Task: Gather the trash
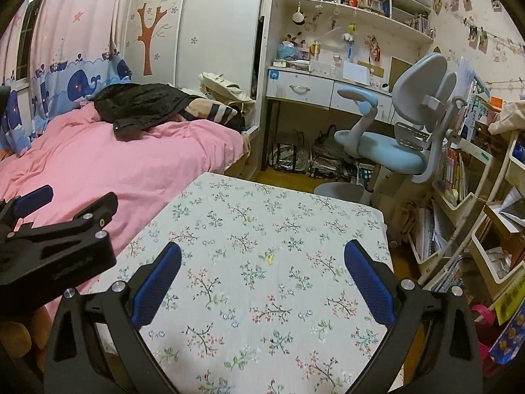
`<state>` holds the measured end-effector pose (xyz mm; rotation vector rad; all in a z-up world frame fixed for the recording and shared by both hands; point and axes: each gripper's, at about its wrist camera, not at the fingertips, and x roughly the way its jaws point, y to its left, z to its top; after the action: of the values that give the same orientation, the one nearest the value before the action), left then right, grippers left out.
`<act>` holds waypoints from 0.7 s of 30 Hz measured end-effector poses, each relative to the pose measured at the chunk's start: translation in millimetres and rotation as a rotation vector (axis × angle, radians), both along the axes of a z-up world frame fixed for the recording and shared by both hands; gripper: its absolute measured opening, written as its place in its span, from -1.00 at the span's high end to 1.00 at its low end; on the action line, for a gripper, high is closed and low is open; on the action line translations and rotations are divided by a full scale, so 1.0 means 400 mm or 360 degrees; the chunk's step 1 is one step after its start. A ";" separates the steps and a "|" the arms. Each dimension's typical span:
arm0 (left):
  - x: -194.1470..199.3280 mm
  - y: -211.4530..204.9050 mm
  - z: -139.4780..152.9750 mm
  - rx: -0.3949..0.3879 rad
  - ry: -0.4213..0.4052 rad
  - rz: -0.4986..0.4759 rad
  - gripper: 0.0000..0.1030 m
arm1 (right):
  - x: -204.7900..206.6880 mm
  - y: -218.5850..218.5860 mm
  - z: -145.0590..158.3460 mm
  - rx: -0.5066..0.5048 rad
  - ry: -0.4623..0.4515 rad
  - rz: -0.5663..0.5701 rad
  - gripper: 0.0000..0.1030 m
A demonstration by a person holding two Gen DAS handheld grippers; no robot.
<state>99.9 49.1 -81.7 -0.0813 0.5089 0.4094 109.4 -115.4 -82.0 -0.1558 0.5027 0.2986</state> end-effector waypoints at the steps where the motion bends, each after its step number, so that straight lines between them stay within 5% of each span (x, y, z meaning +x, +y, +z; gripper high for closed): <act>1: 0.010 0.000 0.000 0.0003 -0.0004 0.0008 -0.86 | 0.005 -0.001 -0.002 0.0009 0.0006 -0.0003 -0.85; 21: 0.083 0.008 -0.036 -0.0001 0.0027 -0.0003 -0.86 | 0.071 -0.038 -0.030 0.0100 0.0079 -0.0049 -0.85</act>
<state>133.2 52.4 -96.0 -0.0780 0.5261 0.4086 137.8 -130.7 -94.2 -0.0793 0.5439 0.2884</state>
